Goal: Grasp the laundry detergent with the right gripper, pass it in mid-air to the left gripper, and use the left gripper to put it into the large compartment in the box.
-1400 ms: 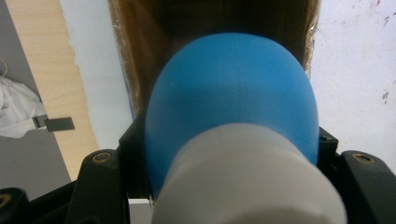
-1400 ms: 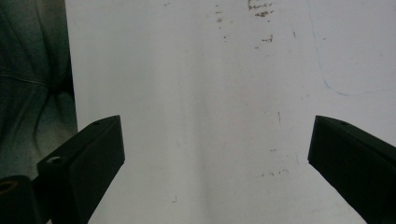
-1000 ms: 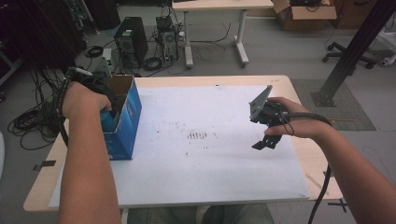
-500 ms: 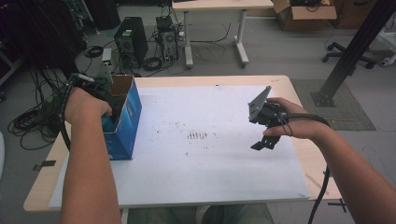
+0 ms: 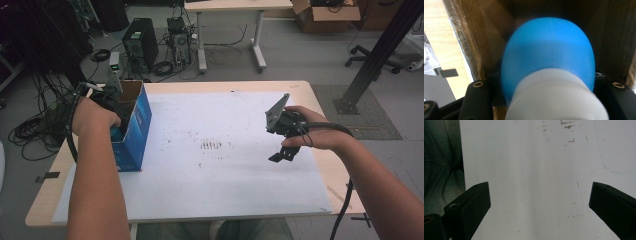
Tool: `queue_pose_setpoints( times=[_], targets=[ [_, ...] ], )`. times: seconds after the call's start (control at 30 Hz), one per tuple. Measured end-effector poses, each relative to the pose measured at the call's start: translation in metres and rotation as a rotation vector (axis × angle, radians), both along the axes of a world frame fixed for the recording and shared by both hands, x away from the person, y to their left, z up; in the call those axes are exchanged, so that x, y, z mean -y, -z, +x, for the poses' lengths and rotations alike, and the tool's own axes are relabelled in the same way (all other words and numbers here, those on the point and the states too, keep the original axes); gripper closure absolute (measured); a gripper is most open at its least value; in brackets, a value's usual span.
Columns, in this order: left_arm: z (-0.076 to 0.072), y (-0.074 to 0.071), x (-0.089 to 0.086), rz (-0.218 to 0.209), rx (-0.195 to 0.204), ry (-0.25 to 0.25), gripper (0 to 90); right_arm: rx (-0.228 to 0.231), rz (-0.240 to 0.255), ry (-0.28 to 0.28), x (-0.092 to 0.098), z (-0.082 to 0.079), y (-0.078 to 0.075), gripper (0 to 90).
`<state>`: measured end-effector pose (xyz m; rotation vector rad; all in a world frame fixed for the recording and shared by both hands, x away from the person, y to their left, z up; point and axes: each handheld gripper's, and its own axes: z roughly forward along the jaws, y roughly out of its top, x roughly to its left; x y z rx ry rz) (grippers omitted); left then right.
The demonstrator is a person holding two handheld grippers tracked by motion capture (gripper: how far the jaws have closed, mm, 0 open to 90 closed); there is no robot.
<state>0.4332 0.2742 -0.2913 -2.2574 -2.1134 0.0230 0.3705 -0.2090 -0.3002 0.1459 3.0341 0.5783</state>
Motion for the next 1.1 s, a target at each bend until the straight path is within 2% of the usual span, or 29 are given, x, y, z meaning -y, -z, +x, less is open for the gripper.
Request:
queue_pose_setpoints(
  times=[0.5, 0.9, 1.1],
  targets=[
    [0.0008, 0.0042, 0.0002, 0.003, -0.006, 0.001, 37.9, -0.008, -0.002, 0.001, -0.0015, -0.0006, 0.0025, 3.9],
    [-0.0019, 0.0043, -0.0011, -0.003, 0.01, 0.006, 37.5, -0.007, 0.003, -0.004, -0.0017, -0.001, 0.0036, 3.9],
    [-0.0021, 0.0026, 0.0006, -0.006, 0.001, 0.009, 35.3, -0.005, 0.005, 0.002, 0.0007, -0.0021, 0.0037, 3.8]
  ],
)
